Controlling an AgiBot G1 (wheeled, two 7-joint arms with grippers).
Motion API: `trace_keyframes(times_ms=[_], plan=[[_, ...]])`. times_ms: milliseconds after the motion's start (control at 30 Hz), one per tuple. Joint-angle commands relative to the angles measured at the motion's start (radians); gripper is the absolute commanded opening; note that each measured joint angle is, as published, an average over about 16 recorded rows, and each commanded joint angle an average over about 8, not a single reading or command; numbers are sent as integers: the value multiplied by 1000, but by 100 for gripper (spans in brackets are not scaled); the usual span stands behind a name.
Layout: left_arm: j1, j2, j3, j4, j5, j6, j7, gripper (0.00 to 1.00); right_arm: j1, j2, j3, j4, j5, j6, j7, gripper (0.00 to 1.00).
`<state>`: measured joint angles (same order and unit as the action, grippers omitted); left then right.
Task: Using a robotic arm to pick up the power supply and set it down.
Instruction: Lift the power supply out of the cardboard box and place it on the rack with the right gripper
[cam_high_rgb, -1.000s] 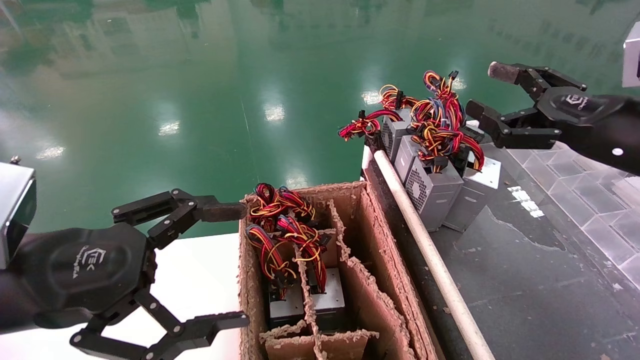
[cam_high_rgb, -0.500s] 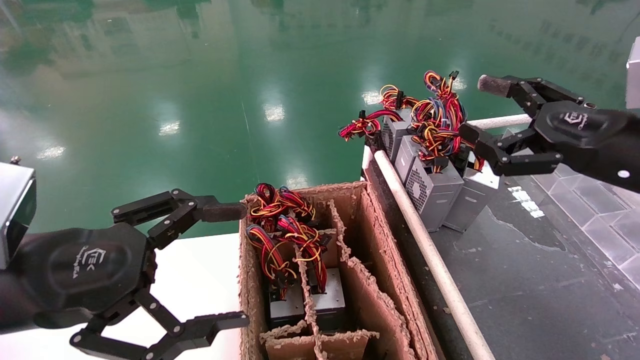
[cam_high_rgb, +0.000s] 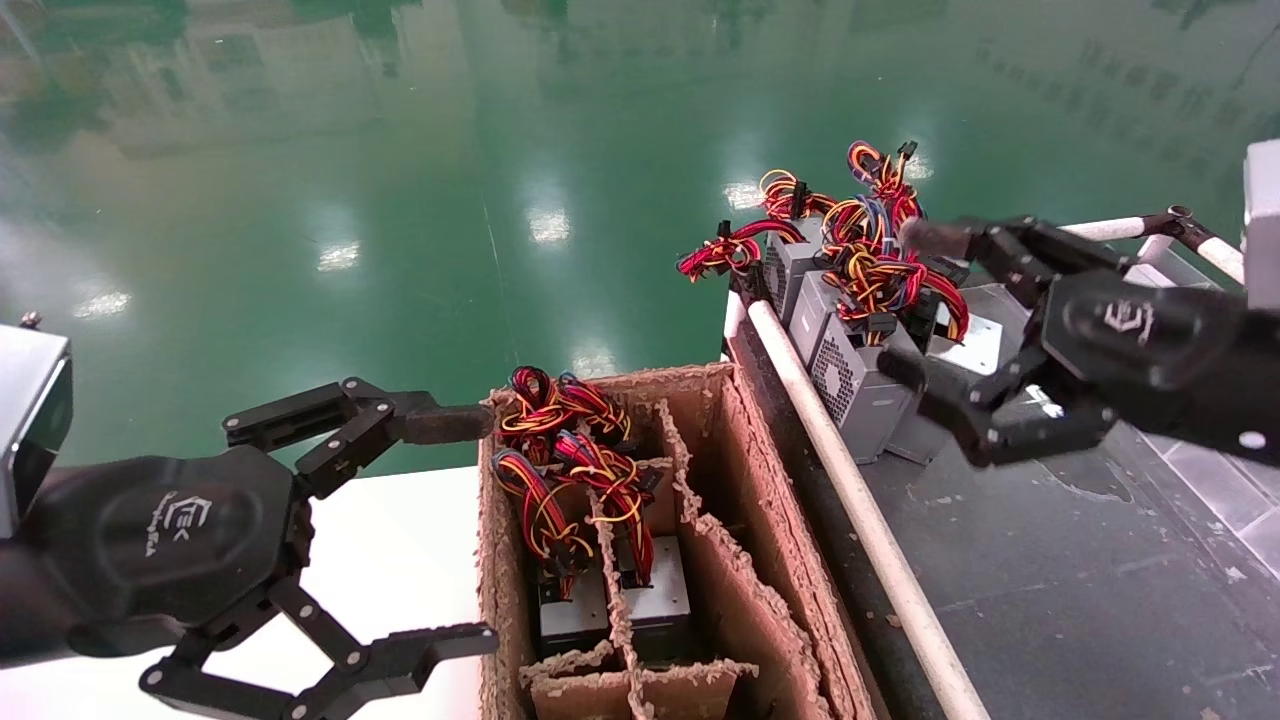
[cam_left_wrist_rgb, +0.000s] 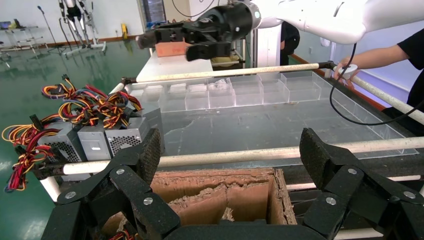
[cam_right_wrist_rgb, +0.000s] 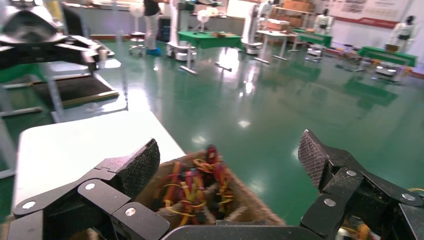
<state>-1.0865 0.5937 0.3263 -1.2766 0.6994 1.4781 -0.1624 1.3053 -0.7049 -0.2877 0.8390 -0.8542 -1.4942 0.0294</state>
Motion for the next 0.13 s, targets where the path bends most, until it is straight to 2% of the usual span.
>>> trace_keyframes(times_ms=[33,133], plan=[[0,0,0,0,0,0,0,100,-39,16,1,75,21,0,26,100],[0,0,0,0,0,0,0,100,-55,22,2,107,30,0,38,100]])
